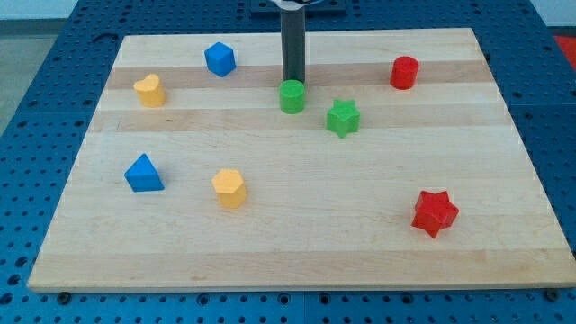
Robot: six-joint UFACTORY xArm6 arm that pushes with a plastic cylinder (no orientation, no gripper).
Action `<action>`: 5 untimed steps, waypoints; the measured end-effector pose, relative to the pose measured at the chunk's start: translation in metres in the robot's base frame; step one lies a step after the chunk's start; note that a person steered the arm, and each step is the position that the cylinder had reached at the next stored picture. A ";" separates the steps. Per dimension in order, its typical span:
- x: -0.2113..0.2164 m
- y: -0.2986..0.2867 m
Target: Slide the green circle down a bit
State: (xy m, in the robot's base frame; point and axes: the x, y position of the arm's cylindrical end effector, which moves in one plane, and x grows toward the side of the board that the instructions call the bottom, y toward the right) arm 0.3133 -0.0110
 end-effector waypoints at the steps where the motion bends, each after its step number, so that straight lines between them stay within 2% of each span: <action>1: 0.003 -0.002; 3: 0.003 0.000; 5: -0.010 0.030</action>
